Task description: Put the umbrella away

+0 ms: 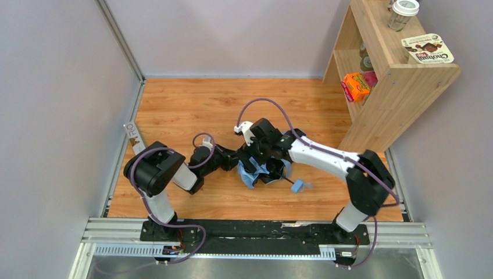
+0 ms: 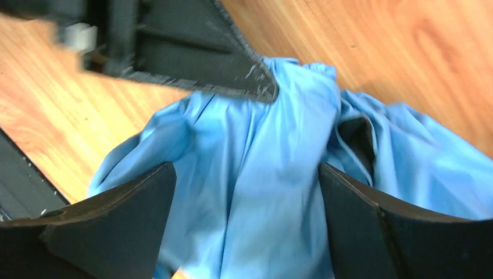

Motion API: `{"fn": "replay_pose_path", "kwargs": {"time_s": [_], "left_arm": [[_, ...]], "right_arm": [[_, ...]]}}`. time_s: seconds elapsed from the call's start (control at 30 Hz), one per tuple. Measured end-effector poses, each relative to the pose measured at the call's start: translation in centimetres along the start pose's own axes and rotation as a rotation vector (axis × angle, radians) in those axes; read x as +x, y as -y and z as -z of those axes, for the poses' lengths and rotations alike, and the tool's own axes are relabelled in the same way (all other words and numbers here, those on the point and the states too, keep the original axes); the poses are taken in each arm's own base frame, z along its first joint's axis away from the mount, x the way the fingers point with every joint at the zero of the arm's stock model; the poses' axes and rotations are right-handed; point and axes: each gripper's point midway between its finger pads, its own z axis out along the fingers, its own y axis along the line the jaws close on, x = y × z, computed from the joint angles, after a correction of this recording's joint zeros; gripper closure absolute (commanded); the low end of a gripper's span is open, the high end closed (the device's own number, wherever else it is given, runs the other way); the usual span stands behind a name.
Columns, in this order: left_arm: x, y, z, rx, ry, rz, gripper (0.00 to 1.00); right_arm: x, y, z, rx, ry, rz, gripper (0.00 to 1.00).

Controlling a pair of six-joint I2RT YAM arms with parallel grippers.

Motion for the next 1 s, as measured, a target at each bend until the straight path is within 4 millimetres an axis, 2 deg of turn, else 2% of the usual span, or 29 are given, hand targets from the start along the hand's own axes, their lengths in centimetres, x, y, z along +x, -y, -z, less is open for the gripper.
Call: {"fn": "replay_pose_path", "kwargs": {"time_s": [0.13,0.2,0.27,0.33,0.4,0.47,0.53,0.63,0.73,0.87,0.93,1.0], "left_arm": [[0.0,0.0,0.2,-0.020,0.004,0.003,1.00],[0.0,-0.1,0.4,-0.031,0.009,-0.001,1.00],[-0.1,-0.1,0.7,-0.037,0.014,-0.012,1.00],[-0.1,0.1,0.9,-0.037,0.017,-0.040,1.00],[0.0,0.6,1.1,-0.026,0.017,-0.069,1.00],[0.1,1.2,1.3,-0.014,0.017,-0.101,1.00],[0.1,1.6,1.5,-0.003,0.018,-0.131,1.00],[0.1,2.0,1.7,0.006,0.018,-0.169,1.00],[0.2,1.8,1.9,-0.005,0.013,-0.189,1.00],[0.2,1.5,1.9,-0.013,0.003,-0.199,1.00],[0.3,1.5,2.0,-0.012,-0.004,-0.200,1.00],[0.5,1.6,2.0,-0.011,-0.012,-0.200,1.00]], "right_arm": [[-1.4,-1.8,4.7,0.113,0.089,0.097,0.04],[-2.1,-3.1,6.5,0.127,0.138,0.132,0.00],[-2.5,-3.4,7.8,0.146,0.177,0.137,0.00],[-2.6,-2.4,8.8,0.192,0.196,0.108,0.02],[-2.5,-0.8,9.4,0.224,0.202,0.030,0.09],[-2.1,1.4,9.8,0.244,0.202,-0.074,0.27],[-1.0,3.9,10.2,0.280,0.191,-0.168,0.35],[2.1,6.7,10.9,0.355,0.142,-0.273,0.34],[4.8,6.5,10.6,0.363,0.080,-0.292,0.25],[8.0,5.8,9.1,0.338,0.009,-0.310,0.22],[9.9,5.8,8.3,0.341,-0.037,-0.321,0.26],[11.1,6.0,7.5,0.350,-0.077,-0.333,0.39]]}}
